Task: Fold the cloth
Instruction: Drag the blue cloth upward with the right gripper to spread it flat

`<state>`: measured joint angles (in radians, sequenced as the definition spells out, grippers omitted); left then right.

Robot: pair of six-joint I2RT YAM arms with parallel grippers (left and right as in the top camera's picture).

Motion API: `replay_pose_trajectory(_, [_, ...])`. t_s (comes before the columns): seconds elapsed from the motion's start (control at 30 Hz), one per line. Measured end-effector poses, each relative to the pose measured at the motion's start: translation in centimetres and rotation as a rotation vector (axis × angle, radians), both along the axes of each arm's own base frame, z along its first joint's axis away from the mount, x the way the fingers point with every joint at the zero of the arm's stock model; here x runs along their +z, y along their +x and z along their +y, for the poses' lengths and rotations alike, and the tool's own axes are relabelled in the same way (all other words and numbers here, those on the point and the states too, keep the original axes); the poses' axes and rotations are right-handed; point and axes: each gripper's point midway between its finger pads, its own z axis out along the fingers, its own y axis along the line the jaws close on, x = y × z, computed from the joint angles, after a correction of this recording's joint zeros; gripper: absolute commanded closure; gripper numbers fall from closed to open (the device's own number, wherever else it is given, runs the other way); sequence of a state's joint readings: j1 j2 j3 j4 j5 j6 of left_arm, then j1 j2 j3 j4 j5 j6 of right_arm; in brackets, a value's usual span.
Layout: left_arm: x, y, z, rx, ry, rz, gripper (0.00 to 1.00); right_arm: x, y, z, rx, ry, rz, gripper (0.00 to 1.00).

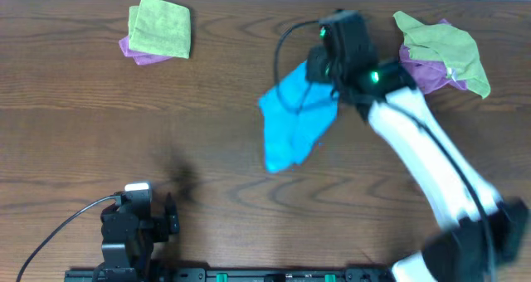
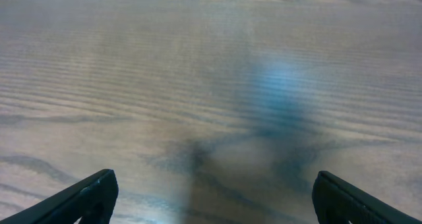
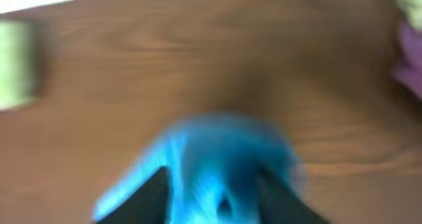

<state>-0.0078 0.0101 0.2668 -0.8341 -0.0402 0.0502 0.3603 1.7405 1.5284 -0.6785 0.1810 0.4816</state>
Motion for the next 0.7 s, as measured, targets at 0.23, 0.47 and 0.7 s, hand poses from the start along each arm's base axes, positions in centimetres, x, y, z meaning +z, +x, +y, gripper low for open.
replay_pose_trajectory(0.23, [0.0,0.0,-0.3,-0.014,-0.011,0.0,0.05,-1.6,1.7,-8.5,-0.199,-0.056,0.11,0.18])
replay_pose_trajectory(0.47, [0.0,0.1,-1.2,-0.053,-0.042,-0.002,0.05,3.7,-3.1,-7.4,-0.122,-0.015,0.142,0.2])
replay_pose_trajectory(0.7, [2.2,1.6,-3.0,-0.121,-0.127,-0.11,0.05,-0.2,-7.3,-6.2,-0.046,0.021,0.356,0.26])
